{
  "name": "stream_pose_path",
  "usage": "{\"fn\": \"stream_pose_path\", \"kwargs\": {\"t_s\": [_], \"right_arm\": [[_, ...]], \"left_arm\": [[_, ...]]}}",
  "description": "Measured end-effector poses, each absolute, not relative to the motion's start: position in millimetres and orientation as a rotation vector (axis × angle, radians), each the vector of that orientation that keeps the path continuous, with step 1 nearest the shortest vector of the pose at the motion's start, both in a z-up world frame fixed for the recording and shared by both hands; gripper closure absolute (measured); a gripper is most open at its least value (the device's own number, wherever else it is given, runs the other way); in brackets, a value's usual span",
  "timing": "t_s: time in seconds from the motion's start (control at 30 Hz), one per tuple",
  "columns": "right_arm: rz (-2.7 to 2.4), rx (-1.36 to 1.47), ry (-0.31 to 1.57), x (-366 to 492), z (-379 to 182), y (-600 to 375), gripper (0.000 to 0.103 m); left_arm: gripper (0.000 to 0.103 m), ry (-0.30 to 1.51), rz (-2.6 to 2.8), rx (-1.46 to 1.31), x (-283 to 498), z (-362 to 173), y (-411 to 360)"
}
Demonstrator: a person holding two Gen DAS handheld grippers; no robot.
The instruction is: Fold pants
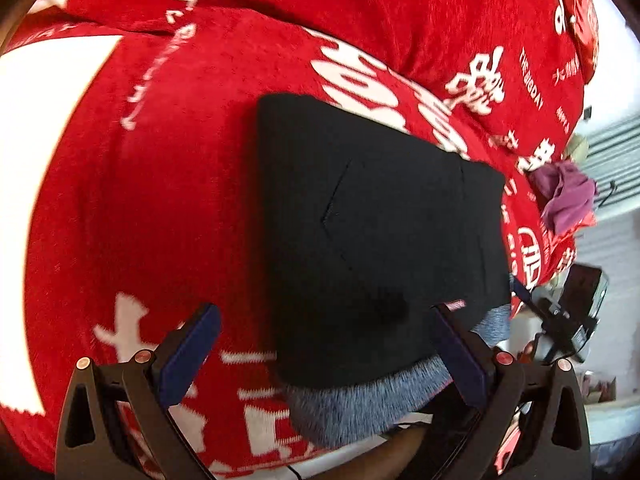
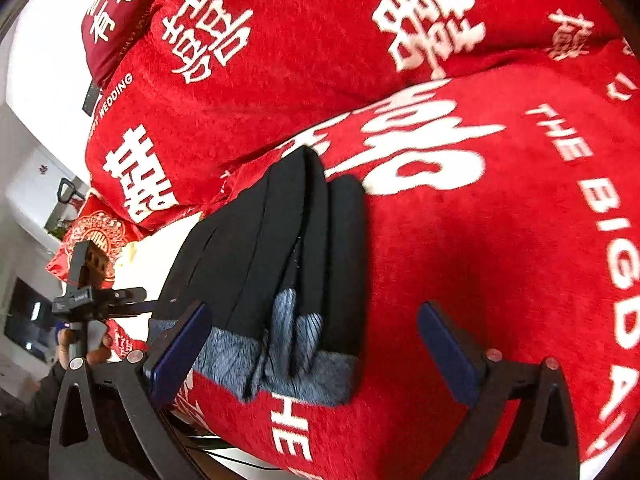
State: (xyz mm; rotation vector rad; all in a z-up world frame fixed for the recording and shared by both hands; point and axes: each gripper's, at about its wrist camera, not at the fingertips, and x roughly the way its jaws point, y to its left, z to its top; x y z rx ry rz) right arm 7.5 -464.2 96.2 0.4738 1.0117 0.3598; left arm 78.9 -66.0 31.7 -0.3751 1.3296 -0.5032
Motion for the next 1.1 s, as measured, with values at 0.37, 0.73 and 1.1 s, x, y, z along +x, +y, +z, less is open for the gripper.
{"fn": "stream_pose_path", "kwargs": {"t_s": [0.37,0.73,1.1], "right_arm": [[0.485,0.458,1.102,49.4,59.5,-419.1,0.0],[0.428,0.293,1.119,48.4,88.3,-399.9,0.042],[0.432,0.276,1.074,44.4,121.4,-388.4,0.057]], "left_arm": [[0.0,1.284,-0.533,-0.334,98.7,22.7,-104.8],[0.045,1.213,-0.474,-0.324,85.7,50.4,-104.4],[0.058,1.17,-0.472,-0.298,81.0,88.8,-112.3]]}}
